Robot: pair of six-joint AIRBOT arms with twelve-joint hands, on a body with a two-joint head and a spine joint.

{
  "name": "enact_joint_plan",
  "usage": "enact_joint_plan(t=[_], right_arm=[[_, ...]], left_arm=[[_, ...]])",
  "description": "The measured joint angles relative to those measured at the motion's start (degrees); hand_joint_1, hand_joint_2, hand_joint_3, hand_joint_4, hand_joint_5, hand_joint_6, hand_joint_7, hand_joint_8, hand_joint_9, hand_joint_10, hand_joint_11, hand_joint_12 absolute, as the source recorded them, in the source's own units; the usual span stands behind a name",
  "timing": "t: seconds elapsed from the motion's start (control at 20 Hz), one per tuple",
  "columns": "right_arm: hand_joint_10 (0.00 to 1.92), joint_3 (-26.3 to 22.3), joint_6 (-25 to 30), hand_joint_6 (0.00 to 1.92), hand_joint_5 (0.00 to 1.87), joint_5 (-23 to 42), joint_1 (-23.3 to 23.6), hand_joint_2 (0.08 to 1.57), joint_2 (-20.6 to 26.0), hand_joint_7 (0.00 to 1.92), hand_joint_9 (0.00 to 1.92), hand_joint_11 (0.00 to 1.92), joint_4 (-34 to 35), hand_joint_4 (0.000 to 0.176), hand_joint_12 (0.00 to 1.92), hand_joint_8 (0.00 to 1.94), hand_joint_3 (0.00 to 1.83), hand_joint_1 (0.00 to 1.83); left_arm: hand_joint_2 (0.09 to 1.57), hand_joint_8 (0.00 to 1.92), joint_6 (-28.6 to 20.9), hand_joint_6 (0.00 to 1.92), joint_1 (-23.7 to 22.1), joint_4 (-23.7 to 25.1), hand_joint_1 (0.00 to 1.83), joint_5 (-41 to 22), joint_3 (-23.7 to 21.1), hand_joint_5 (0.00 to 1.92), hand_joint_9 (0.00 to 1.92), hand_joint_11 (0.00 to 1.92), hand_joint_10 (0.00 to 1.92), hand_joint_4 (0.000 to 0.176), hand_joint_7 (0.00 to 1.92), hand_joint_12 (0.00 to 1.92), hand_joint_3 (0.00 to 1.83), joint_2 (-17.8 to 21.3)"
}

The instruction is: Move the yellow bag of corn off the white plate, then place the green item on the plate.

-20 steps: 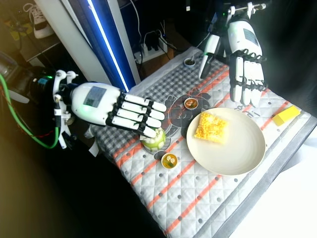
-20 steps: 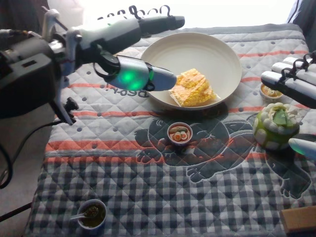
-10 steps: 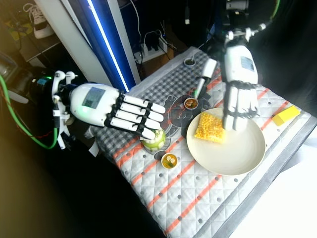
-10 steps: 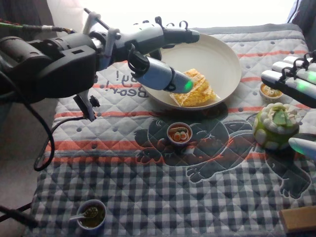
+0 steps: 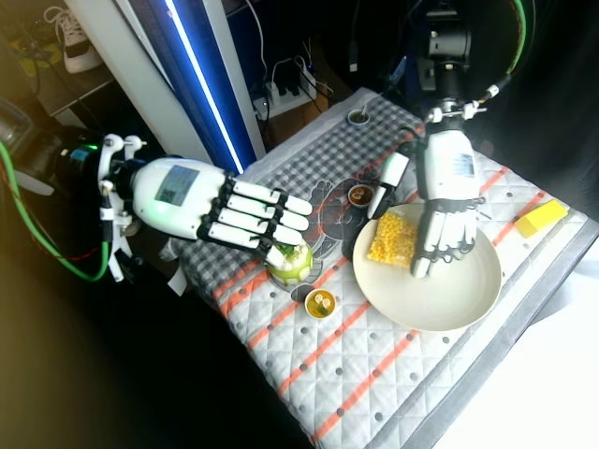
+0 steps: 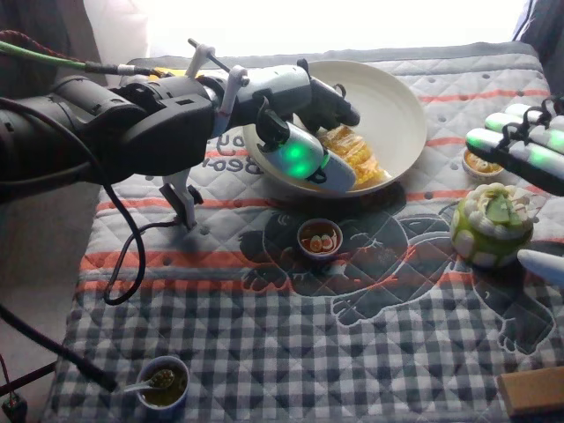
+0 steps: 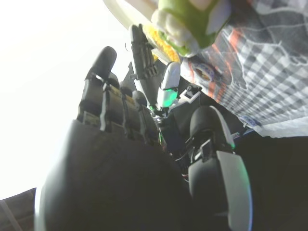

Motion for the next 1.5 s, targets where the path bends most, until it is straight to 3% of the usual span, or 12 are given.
enact_joint_plan(t=[0.1,0.25,0.6,0.65,0.7,0.8,1.05,1.15,1.35,1.4,1.45,1.5], right_arm=[[0.0,0.0,0.02,0.0,0.0,-0.07,-0.17,1.35,0.0,0.0,0.0,0.0,0.31,0.0,0.52,0.0,0.0,0.47],[0.0,0.0,0.15,0.0,0.0,-0.04,-0.17,1.37,0.0,0.0,0.0,0.0,0.44,0.0,0.3,0.0,0.0,0.41],[0.0,0.02,0.26,0.0,0.0,-0.02,-0.2,1.38,0.0,0.0,0.0,0.0,0.52,0.0,0.34,0.0,0.0,0.39],[0.0,0.02,0.28,0.0,0.0,0.0,-0.24,1.38,0.0,0.0,0.0,0.0,0.5,0.0,0.34,0.0,0.0,0.39],[0.0,0.02,0.28,0.0,0.0,0.13,-0.52,1.38,0.0,0.0,0.0,0.0,0.59,0.0,0.37,0.0,0.0,0.4],[0.0,0.02,0.33,0.0,0.0,-0.22,-0.59,1.39,0.0,0.0,0.0,0.0,0.9,0.0,0.48,0.0,0.0,0.38],[0.0,0.02,0.52,0.0,0.0,0.0,-0.59,1.38,-0.02,0.0,0.0,0.0,1.03,0.0,0.42,0.0,0.0,0.34],[0.0,0.02,0.79,0.0,0.0,0.0,-0.59,1.39,-0.13,0.0,0.0,0.0,0.83,0.0,0.41,0.0,0.0,0.33],[0.0,0.02,1.11,0.0,0.0,0.02,-0.59,1.39,-0.17,0.0,0.0,0.0,0.9,0.0,0.61,0.0,0.0,0.38],[0.0,0.07,1.2,0.0,0.0,0.02,-0.59,1.38,-0.17,0.0,0.0,0.0,0.87,0.0,0.63,0.0,0.0,0.37],[0.0,0.07,1.27,0.0,0.0,0.0,-0.59,1.38,-0.24,0.0,0.0,0.0,0.87,0.0,0.63,0.0,0.0,0.37],[0.0,0.07,1.33,0.0,0.0,-0.02,-0.59,1.38,-0.28,0.0,0.0,0.0,0.9,0.0,0.63,0.0,0.0,0.35]], left_arm=[[1.06,1.9,-0.17,1.84,0.37,-1.73,1.26,-0.55,1.11,0.81,1.17,1.29,1.91,0.0,0.96,1.92,0.19,-0.37],[1.08,1.92,0.0,1.92,0.52,-4.83,1.45,-1.11,1.88,1.11,1.48,1.59,1.92,0.0,1.36,1.92,0.1,-0.22],[1.2,1.92,-5.95,1.92,1.75,-2.78,1.45,-10.88,-11.82,0.95,1.27,1.36,1.92,0.0,1.17,1.92,0.07,13.25],[0.9,1.92,-9.88,1.92,2.67,-0.81,1.36,-15.54,-14.08,0.95,1.16,1.25,1.92,0.0,0.81,1.92,0.86,16.04],[0.75,1.92,-13.16,1.92,3.63,1.07,1.37,-18.86,-15.52,0.99,1.17,1.27,1.92,0.0,0.81,1.92,1.17,17.97],[0.7,1.92,-20.37,1.92,6.54,3.48,1.63,-24.68,-18.38,1.17,1.43,1.5,1.92,0.0,1.32,1.92,0.91,21.14],[0.91,1.92,-24.48,1.92,17.22,4.26,1.69,-43.91,-29.75,1.21,1.47,1.55,1.92,0.0,1.37,1.92,0.45,31.34],[1.03,1.92,-26.1,1.92,22.12,4.11,1.67,-48.78,-32.72,1.17,1.51,1.59,1.92,0.117,1.38,1.92,0.22,33.27],[1.15,1.92,-30.08,1.92,29.31,4.85,1.61,-52.13,-35.76,1.13,1.4,1.49,1.92,0.139,1.28,1.92,0.06,33.59],[1.14,1.92,-30.47,1.92,29.83,5.55,1.59,-51.69,-35.76,1.07,1.37,1.45,1.92,0.139,1.23,1.92,0.05,33.48],[1.2,1.81,-31.04,1.59,29.92,5.33,1.24,-51.25,-35.74,0.64,1.0,1.13,1.92,0.0,0.79,1.92,0.21,33.35],[1.32,1.72,-32.17,1.59,30.36,5.2,1.13,-51.12,-35.43,0.49,0.61,0.72,1.9,0.0,0.68,1.92,0.07,32.87]])
